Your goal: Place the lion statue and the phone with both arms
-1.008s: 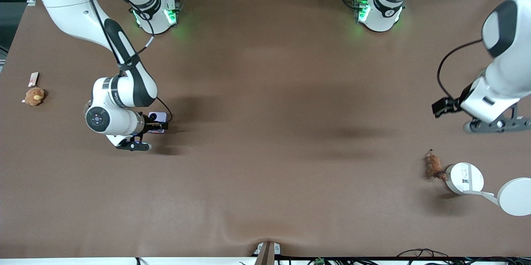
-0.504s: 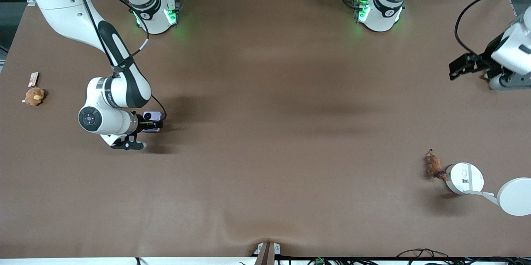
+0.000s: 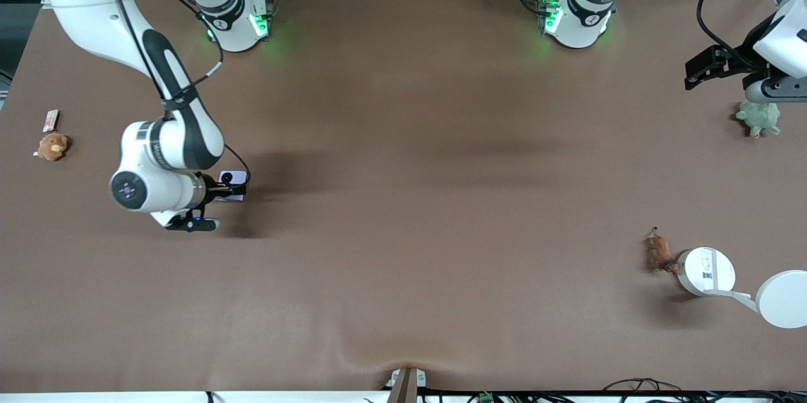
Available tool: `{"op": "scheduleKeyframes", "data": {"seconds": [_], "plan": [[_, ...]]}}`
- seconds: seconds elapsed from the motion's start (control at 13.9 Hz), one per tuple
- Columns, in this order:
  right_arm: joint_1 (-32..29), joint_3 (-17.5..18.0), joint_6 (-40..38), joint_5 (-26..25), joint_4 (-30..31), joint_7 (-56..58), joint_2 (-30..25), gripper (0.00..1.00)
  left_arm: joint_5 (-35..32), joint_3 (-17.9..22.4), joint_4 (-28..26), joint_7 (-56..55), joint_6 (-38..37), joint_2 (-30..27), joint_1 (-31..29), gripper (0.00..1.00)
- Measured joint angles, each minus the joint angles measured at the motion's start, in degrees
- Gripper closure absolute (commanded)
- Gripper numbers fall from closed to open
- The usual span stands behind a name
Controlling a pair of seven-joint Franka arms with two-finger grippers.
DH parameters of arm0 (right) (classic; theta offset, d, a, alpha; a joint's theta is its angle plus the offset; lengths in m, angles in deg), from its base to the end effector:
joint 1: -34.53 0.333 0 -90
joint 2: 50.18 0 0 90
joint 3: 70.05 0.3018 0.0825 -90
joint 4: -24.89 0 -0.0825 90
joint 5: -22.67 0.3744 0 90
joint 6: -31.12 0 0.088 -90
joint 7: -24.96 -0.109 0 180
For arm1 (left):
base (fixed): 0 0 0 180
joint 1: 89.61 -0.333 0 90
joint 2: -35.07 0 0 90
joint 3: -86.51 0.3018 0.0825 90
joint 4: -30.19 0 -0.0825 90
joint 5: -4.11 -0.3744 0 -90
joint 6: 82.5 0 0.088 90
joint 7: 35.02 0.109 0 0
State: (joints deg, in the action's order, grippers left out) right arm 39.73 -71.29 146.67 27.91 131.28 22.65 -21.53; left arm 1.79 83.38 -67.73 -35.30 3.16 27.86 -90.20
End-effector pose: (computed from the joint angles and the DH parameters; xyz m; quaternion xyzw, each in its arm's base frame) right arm 0.5850 0.0464 0.2197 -0.9850 0.0118 0.1704 0.0227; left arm 0.4971 -0.0190 0.6043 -0.9986 0.0187 0.0435 0.0247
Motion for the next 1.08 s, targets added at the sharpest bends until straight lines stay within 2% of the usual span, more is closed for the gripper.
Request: {"op": "scheduleKeyframes", "data": {"seconds": [0.22, 0.43, 0.72, 0.86, 1.08], "plan": [[0.0, 0.3, -11.3, 0.2, -11.0, 0.0, -1.3, 0.00, 0.0, -0.1, 1.7, 0.0, -0.4, 0.0, 0.1, 0.00], [0.0, 0.5, -14.9, 0.0, -21.2, 0.0, -2.1, 0.00, 0.0, -0.1, 2.1, 0.1, -0.5, 0.1, 0.1, 0.00], [-1.4, 0.3, -23.5, -1.3, -37.2, 0.0, -2.8, 0.00, 0.1, -0.3, 3.1, 0.5, -0.5, 0.3, 0.4, 0.00], [-2.4, 0.6, -25.1, -1.0, -41.8, 0.2, -4.1, 0.00, 0.1, -1.1, 3.3, 0.5, -0.5, 0.3, 0.7, 0.00], [-2.9, 1.2, -28.8, -1.0, -43.4, 0.2, -9.0, 0.00, 0.1, -2.8, 3.7, 0.5, -0.5, 0.3, 0.7, 0.00]]}}
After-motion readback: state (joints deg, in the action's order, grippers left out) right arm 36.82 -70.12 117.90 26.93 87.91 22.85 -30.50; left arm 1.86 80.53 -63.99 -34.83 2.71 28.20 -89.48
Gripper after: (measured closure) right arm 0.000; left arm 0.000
